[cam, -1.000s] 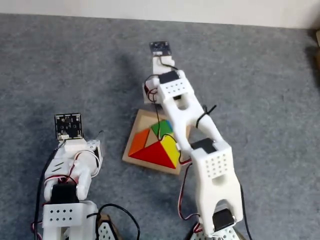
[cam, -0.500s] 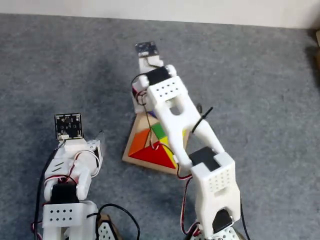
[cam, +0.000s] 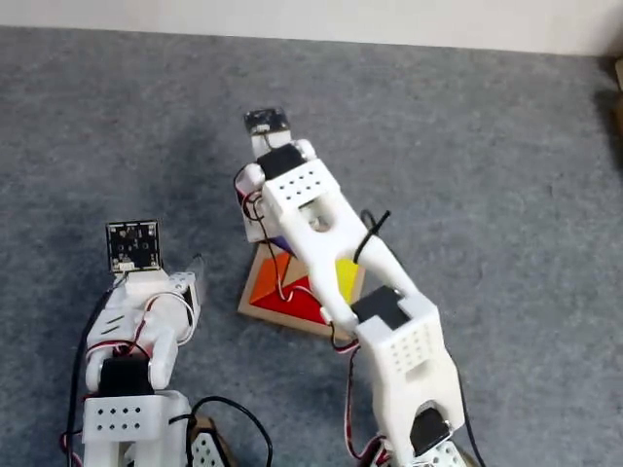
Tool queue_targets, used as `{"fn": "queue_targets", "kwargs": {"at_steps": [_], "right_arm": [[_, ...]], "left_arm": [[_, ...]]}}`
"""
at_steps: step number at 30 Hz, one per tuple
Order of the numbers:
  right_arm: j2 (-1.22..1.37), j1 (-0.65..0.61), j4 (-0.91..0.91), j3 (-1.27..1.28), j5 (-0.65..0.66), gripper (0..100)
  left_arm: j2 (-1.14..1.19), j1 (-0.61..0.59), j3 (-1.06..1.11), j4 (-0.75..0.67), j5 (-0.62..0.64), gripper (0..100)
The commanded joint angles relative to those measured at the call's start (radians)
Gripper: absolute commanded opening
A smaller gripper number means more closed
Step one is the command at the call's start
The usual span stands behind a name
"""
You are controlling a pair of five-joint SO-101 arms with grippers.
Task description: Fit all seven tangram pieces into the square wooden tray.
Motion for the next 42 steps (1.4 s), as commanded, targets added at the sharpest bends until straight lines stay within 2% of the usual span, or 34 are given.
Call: {"fn": "queue_targets", "kwargs": {"at_steps": [1,12,16,22,26,34,37,40,42], "right_arm": [[0.001,0.001,-0.035,-0.027,-0.072,15.2],[0.018,-0.001,-0.036,-0.028,-0.37,15.2],[0.021,0.005,-0.088,-0.028,-0.489,15.2],[0.022,0.024,-0.151,-0.021,-0.582,16.4],[0.022,0.041,-0.147,-0.021,-0.592,24.8],[0.013,0.036,-0.14,-0.025,-0.582,25.0],[0.01,0.036,-0.064,-0.042,-0.516,24.9],[-0.013,0.044,-0.002,-0.128,-0.451,22.2],[-0.028,0.062,0.016,-0.17,-0.387,15.7]], "left_arm": [[-0.016,-0.016,-0.007,0.012,-0.005,20],[-0.016,-0.016,-0.007,0.012,-0.005,20],[-0.016,-0.016,-0.007,0.012,-0.005,20],[-0.016,-0.016,-0.007,0.012,-0.005,20],[-0.016,-0.016,-0.007,0.012,-0.005,20],[-0.016,-0.016,-0.007,0.012,-0.005,20],[-0.016,-0.016,-0.007,0.012,-0.005,20],[-0.016,-0.016,-0.007,0.012,-0.005,20],[-0.016,-0.016,-0.007,0.012,-0.005,20]]}}
